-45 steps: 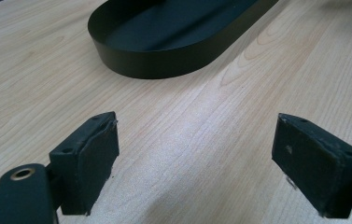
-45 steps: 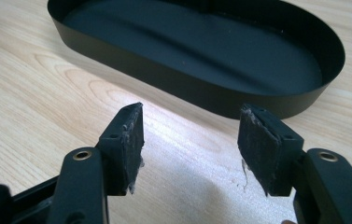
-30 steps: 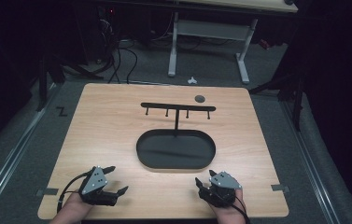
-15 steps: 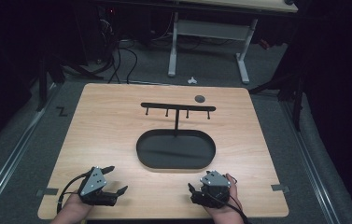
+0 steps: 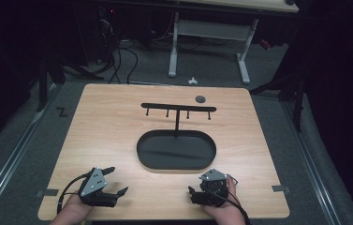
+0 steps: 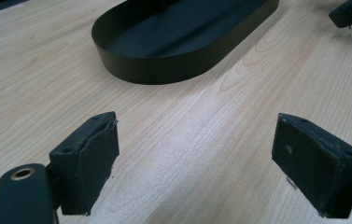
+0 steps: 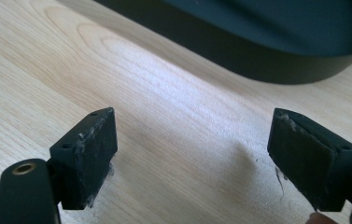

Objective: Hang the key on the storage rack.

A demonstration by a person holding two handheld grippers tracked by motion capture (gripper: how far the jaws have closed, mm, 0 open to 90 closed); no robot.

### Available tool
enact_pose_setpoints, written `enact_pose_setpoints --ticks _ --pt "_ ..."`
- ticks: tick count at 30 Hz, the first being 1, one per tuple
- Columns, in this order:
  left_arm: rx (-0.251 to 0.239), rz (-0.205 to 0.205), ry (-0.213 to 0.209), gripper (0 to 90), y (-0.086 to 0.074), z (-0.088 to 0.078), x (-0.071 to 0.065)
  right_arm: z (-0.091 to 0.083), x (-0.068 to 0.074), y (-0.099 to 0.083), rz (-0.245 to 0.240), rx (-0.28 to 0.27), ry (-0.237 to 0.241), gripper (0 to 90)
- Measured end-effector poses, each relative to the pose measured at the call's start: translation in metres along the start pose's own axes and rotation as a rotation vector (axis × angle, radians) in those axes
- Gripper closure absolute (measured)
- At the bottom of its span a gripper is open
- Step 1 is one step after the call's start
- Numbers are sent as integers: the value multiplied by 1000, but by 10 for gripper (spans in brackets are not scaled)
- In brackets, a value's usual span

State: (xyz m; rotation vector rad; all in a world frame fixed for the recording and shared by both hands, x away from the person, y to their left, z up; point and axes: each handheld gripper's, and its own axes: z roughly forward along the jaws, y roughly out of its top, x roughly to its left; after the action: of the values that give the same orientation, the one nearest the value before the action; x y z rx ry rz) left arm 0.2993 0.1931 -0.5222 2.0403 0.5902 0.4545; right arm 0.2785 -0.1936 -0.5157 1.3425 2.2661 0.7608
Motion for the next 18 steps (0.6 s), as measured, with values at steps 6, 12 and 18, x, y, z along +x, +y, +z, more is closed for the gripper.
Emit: enact_pose_setpoints --ticks 6,12,18 --pt "-4 2 2 153 -1 -1 -1 -4 -8 5 -5 96 26 162" --pt "-9 -1 -3 153 -1 -2 1 -12 -18 9 13 174 25 164" --pt "-7 14 -11 153 -1 -2 0 -15 -21 14 -2 244 39 163"
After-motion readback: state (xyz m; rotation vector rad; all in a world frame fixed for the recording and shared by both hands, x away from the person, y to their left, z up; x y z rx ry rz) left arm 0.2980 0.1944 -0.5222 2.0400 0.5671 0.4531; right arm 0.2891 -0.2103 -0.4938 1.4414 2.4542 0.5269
